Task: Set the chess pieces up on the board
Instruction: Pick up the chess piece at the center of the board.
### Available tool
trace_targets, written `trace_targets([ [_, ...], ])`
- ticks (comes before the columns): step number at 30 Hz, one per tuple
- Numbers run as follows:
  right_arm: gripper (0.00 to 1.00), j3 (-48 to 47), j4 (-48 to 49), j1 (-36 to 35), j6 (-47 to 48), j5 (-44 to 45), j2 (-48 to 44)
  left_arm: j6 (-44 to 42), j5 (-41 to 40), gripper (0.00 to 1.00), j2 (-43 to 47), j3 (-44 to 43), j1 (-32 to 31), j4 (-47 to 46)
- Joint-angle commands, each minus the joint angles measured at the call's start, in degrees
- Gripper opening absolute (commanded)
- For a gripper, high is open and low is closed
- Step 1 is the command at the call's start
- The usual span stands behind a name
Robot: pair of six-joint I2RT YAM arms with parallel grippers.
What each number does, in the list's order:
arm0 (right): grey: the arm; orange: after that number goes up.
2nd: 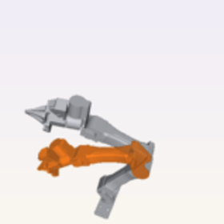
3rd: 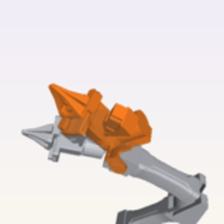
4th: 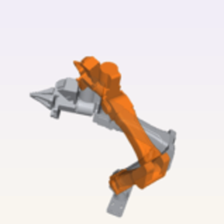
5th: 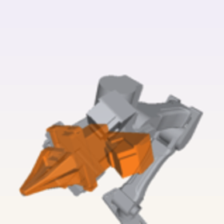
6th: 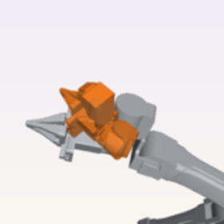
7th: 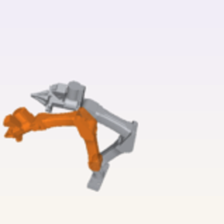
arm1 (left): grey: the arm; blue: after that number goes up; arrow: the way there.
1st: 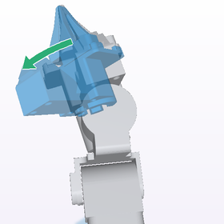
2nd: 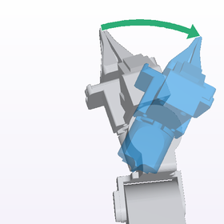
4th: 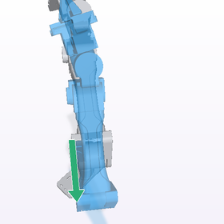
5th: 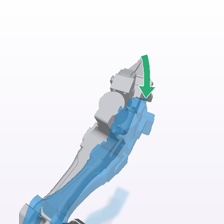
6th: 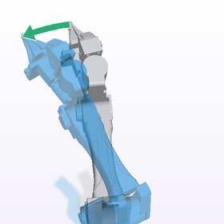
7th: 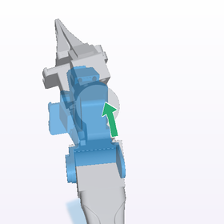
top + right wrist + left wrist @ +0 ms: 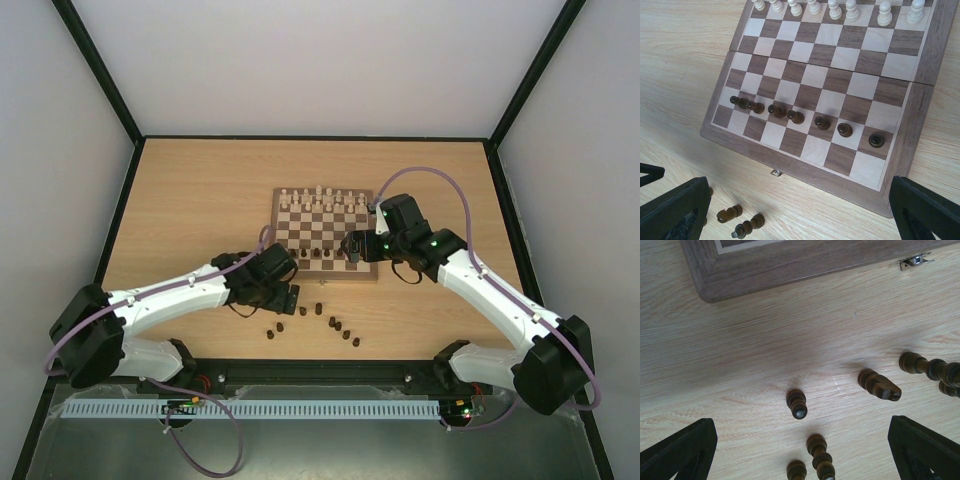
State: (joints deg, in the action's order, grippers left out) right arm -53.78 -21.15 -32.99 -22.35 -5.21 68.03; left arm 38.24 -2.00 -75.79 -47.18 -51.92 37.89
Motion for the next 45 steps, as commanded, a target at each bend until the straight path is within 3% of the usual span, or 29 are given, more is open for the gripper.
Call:
trace_targets([
  [1, 0.99, -0.68, -1.87, 0.03, 0.11, 0.26, 0.78, 1.09, -0.81, 0.97, -0.73, 0.49, -0.73, -0.23],
  [6, 0.98, 0.15, -1.13, 0.03, -0.05, -0.61, -0.63, 1.55, -2.57, 0.93, -1.9, 0.62, -0.8, 0.51],
  [34, 0.99, 0.28, -1.08, 0.03, 0.11, -1.66, -1.11, 2.2, -3.87, 0.39, -10.21, 2.29, -3.54, -3.75],
  [41, 0.99, 0.43, -1.1, 0.03, -0.02, -1.81, -1.64, 1.98, -4.54, 0.33, -10.74, 1.17, -3.69, -3.69],
  [45, 0.98, 0.43, -1.05, 0.03, 0.1, -1.98, -1.67, 1.86, -5.03, 0.19, -10.85, 0.74, -3.72, -3.5],
])
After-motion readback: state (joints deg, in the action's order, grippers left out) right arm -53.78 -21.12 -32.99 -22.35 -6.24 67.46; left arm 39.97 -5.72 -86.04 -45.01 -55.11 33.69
